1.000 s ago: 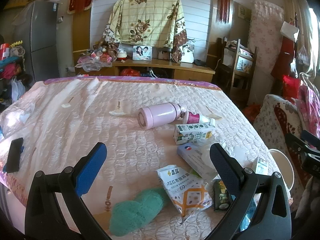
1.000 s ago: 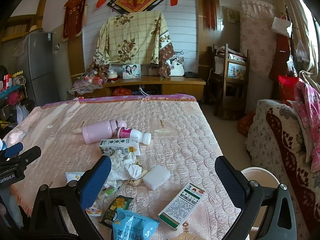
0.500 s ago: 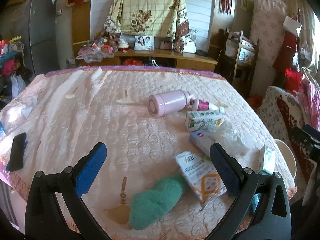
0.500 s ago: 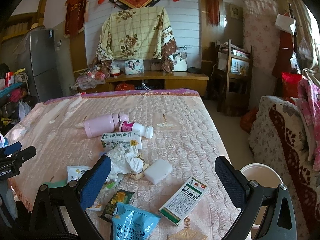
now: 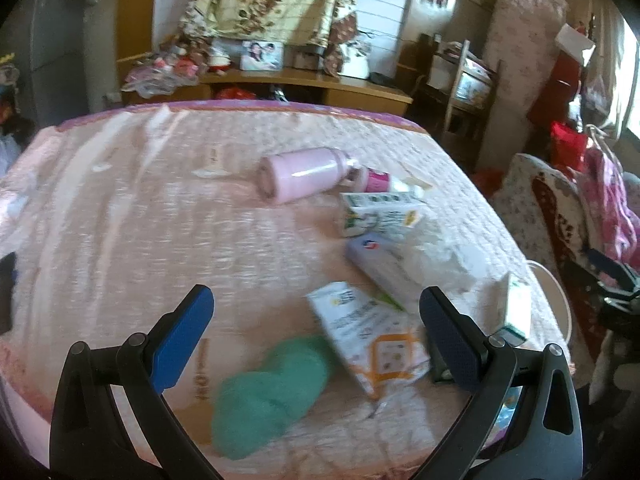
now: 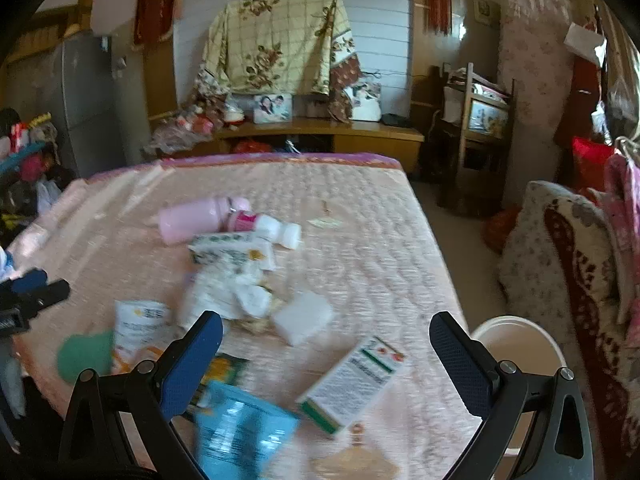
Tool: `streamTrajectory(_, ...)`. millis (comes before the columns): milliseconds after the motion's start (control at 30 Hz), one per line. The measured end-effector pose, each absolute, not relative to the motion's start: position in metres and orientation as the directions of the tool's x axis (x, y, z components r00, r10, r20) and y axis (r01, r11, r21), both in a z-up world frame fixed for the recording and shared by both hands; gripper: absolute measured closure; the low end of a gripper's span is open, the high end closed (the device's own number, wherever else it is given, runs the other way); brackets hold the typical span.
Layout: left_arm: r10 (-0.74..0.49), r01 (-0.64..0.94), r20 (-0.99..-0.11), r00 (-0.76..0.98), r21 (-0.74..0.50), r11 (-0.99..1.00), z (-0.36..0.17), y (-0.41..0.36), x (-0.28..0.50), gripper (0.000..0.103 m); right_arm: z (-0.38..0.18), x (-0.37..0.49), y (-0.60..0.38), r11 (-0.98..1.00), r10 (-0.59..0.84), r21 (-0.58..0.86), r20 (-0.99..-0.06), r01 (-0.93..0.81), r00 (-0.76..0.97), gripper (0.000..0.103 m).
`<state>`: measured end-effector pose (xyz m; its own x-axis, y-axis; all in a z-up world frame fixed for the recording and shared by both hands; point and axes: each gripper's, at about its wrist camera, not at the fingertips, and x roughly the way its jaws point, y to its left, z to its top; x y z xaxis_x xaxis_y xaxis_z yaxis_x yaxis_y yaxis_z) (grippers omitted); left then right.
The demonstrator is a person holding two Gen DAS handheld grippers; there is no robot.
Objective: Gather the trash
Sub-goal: 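Grasp the crumpled tissue with the left tool while the right tool grasps the Watermelon Frost box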
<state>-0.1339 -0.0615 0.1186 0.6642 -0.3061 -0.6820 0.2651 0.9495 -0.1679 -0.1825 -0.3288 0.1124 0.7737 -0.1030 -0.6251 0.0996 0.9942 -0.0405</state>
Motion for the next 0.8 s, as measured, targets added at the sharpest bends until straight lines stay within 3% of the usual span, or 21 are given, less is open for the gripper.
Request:
streamTrajectory(200, -0.34, 0.344, -0.727, 0.597, -0.15, 0.927, 0.113, -0.107, -0.117, 0.001, 0.093, -0.182, -0.363, 0.99, -0.109, -0.01, -0.682, 0.14, 0.724, 0.0)
streamTrajectory(433, -0.345, 0.391, -0.761, 0.55, -0.13, 0.911, 0.103, -0.154, -0.09, 0.001, 0.048, -0.165, -0.376, 0.98, -0.017, 0.112, -0.773, 0.163, 0.634, 0.0)
streamTrajectory(733, -0.263, 0.437, -0.815, 0.516, -0.014, 0.899, 0.074, -0.203, -0.058, 0.001, 0.017, -0.139, -0.379, 0.96, 0.014, 0.176, -0.809, 0.219, 0.587, 0.0)
streamTrajectory(767, -0.251, 0.446, -0.82, 0.515, 0.006, 0.895, 0.071, -0.208, -0.057, 0.001, 0.015, -0.138, -0.38, 0.959, 0.015, 0.178, -0.809, 0.221, 0.587, 0.0)
streamTrajectory(800, -0.245, 0.455, -0.823, 0.513, 0.019, 0.89, 0.069, -0.211, -0.056, 0.008, 0.013, -0.136, -0.38, 0.958, 0.015, 0.179, -0.809, 0.223, 0.587, 0.0)
